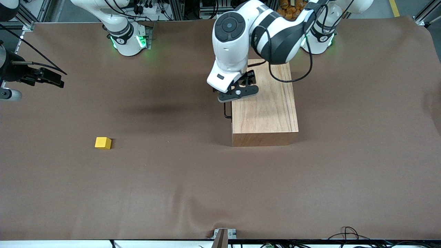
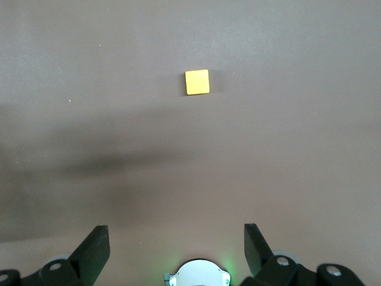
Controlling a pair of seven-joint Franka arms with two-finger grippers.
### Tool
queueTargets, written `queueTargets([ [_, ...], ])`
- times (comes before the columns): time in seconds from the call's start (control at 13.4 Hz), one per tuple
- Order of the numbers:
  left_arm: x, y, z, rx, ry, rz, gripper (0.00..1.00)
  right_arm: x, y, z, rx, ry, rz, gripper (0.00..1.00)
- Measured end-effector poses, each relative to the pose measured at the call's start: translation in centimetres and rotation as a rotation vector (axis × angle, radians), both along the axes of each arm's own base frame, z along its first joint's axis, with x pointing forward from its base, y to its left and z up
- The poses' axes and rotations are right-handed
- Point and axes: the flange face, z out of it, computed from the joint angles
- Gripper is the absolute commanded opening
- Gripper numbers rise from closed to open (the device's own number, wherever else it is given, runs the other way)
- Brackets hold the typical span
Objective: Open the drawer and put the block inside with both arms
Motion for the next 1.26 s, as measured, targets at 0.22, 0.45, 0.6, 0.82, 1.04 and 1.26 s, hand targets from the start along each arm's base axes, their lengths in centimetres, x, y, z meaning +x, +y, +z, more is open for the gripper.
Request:
queueTargets([
  [0.22,-2.5,-3.6,-3.5,0.019,0.004,0.024,1.0,0.0,0.3,0.0,0.004,-0.001,0.003,1.0],
  [0.45,-3.3,-5.7,-5.8,0.001,-0.015,0.027,1.0,0.1,0.5,0.0,0.005,-0.005,0.008,1.0],
  [0.6,-2.9,-5.9,-6.6,-0.002,-0.031,0.021,1.0,0.1,0.6,-0.1,0.005,-0.004,0.01,1.0],
  [0.82,-3.0,-6.6,-8.7,0.023,-0.05,-0.016,1.0,0.1,0.6,-0.2,0.005,-0.001,0.01,1.0],
  [1.04,-4.1,-7.6,-10.6,0.07,-0.08,-0.085,1.0,0.1,0.7,-0.6,0.005,0.007,0.011,1.0],
  [1.26,-4.2,-7.7,-11.4,0.084,-0.068,-0.15,1.0,0.1,0.7,-0.9,0.006,0.01,0.011,1.0],
])
